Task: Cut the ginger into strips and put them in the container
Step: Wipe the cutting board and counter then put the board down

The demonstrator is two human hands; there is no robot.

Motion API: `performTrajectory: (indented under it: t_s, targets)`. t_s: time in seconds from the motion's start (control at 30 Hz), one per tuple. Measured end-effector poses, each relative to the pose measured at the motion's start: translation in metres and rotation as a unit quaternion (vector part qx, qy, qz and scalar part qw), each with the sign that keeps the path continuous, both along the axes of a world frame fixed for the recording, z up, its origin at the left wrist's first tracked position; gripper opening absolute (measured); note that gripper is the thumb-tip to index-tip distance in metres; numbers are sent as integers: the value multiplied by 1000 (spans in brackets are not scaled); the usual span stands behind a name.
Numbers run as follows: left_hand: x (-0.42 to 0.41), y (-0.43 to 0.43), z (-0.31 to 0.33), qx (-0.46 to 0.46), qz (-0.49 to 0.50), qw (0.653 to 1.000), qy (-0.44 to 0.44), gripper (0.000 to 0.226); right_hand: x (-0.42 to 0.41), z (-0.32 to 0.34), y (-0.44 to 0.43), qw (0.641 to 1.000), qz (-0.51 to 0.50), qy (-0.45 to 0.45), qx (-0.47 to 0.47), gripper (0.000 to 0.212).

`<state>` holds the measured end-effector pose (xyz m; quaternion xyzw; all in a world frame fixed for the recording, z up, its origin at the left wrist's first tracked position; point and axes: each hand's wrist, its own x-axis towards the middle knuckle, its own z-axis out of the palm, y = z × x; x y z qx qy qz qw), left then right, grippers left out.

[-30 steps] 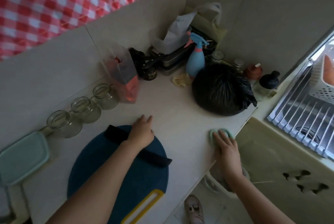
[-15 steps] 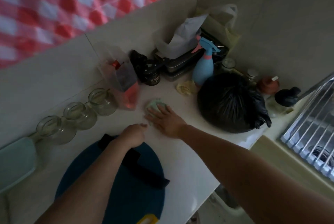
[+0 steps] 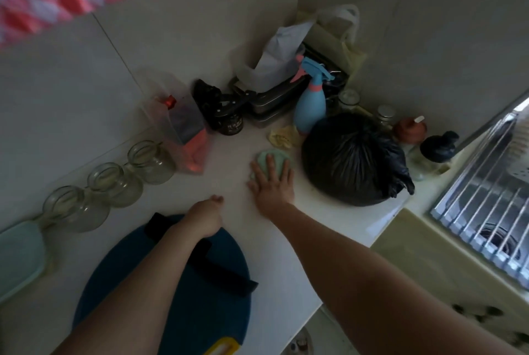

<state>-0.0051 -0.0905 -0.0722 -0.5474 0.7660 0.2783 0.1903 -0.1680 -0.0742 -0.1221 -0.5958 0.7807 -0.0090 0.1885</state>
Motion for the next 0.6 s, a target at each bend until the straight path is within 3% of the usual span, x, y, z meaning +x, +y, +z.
performTrajectory:
  t_s: [0.23,0.6]
  targets:
    - [-11,6,-3,-12,6,999,-37,57,-4,-3,30,993,-117,-18,7,56]
    - [-45,62,-9,-13,-56,998,-26,59,-17,3,105,991,-128,-30,-12,56]
